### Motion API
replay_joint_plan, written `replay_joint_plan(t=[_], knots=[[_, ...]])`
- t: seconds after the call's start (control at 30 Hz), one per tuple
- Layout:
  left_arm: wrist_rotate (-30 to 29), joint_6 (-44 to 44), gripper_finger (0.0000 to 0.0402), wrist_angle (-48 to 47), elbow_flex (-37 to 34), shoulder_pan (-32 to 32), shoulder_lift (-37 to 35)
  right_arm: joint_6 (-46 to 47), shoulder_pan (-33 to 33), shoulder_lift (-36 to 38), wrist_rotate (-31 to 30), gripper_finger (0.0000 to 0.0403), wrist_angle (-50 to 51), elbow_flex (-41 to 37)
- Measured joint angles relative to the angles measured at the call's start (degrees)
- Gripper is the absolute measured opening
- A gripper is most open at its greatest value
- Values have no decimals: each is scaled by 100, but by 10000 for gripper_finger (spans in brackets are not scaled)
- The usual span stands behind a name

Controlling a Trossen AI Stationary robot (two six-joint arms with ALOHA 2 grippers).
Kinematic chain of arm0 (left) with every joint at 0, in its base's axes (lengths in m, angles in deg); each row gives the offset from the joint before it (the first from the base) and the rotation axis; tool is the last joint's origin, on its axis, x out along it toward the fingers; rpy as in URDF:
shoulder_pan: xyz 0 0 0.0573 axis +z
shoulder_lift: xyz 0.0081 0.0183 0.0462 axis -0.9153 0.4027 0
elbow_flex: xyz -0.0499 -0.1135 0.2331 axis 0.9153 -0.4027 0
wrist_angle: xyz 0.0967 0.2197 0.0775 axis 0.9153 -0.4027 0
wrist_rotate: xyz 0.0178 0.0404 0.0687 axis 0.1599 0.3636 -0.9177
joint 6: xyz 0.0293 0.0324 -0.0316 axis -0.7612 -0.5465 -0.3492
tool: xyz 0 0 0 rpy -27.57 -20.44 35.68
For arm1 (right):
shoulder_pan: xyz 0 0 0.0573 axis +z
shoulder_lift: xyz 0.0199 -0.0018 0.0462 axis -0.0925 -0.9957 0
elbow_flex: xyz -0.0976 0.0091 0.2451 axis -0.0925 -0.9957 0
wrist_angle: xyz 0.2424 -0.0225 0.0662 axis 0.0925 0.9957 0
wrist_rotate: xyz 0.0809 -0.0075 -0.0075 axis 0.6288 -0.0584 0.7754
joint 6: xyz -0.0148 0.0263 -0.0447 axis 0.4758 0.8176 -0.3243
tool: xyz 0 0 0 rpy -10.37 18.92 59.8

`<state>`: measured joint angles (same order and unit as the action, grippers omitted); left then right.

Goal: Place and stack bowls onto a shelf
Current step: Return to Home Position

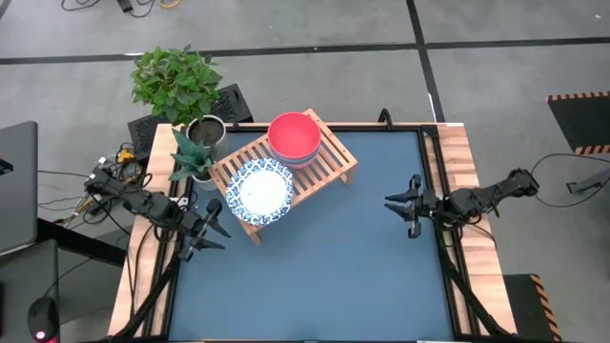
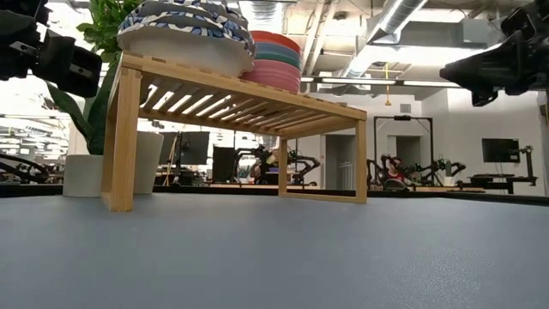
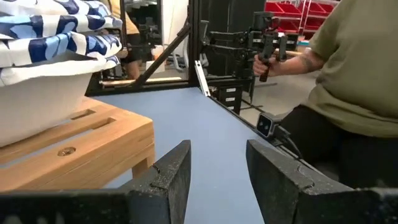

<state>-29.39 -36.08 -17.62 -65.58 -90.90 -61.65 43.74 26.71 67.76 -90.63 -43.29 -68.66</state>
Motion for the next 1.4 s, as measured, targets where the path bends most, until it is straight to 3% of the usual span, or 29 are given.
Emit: replay_joint_plan(t=[1.4], knots=[[24, 6, 139, 0, -15, -2, 0, 20, -93, 0, 2, 118, 7, -2]])
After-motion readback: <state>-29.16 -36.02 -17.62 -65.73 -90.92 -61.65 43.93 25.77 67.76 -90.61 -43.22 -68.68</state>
